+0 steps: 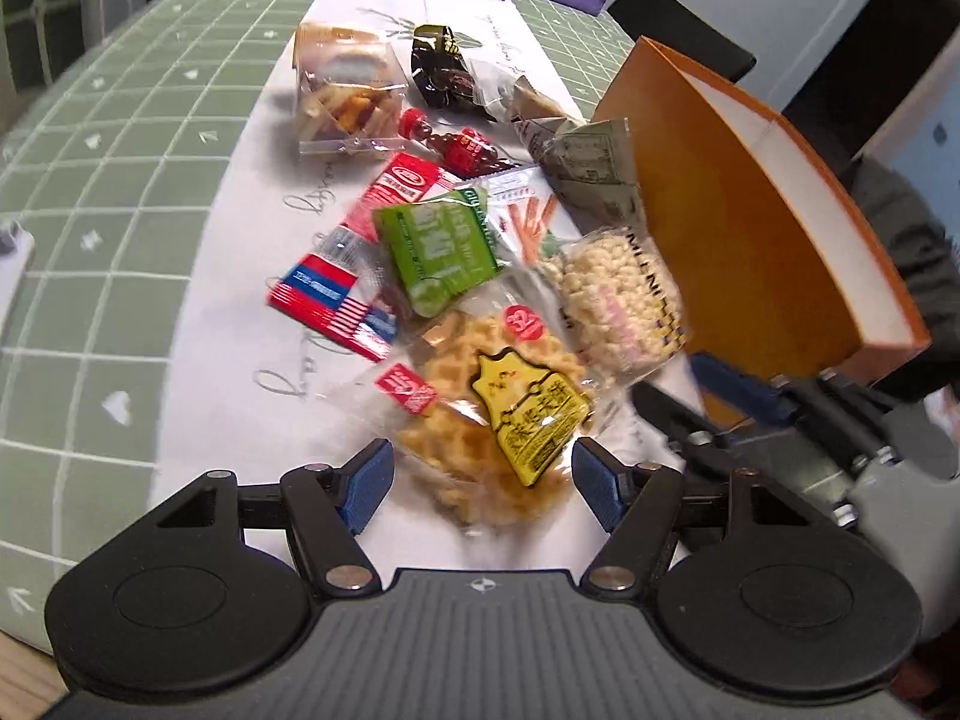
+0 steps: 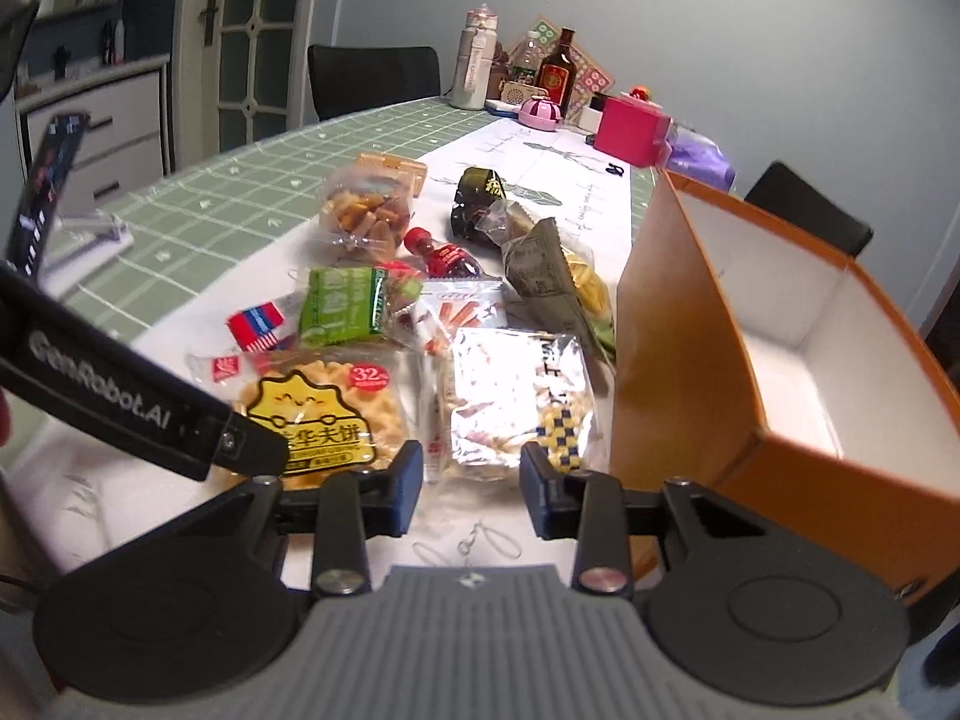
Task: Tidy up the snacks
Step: 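Move the left tool to the yellow waffle bag while the right tool approaches the white MILENI bag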
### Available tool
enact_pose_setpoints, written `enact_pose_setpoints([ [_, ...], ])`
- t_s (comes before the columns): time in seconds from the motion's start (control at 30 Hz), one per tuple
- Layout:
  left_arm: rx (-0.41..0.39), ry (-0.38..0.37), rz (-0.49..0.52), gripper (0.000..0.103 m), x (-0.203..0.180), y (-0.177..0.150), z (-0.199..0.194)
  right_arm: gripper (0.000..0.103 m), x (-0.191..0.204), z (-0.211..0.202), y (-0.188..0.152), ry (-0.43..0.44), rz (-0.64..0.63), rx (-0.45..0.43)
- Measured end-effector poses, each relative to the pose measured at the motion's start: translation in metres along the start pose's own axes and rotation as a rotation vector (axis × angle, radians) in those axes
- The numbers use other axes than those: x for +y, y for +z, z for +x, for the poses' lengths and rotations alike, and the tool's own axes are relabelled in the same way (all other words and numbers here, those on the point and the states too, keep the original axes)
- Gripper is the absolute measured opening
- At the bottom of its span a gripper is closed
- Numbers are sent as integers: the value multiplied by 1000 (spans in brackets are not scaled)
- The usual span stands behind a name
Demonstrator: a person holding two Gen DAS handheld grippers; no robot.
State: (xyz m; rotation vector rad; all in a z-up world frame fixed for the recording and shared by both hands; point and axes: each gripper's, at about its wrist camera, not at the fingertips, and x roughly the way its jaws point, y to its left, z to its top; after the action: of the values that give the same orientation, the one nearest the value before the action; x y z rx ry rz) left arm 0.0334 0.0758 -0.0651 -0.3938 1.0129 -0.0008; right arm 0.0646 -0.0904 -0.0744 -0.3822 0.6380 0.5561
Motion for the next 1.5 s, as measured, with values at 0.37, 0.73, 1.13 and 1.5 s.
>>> enact_pose_setpoints([
  [0.37,-30,105,18,83,-4,9,-3,18,18,15,3,104,12,17],
  [0.73,-60,217,81,88,-21,24,12,44,9,17,7,-28,8,-28],
  [1.13,-70,298,199,99,-43,23,38,56,15,31,-12,-102,-46,-12],
  [1.5,-74,318,258,103,-34,16,35,18,25,19,-19,-92,-114,-37],
])
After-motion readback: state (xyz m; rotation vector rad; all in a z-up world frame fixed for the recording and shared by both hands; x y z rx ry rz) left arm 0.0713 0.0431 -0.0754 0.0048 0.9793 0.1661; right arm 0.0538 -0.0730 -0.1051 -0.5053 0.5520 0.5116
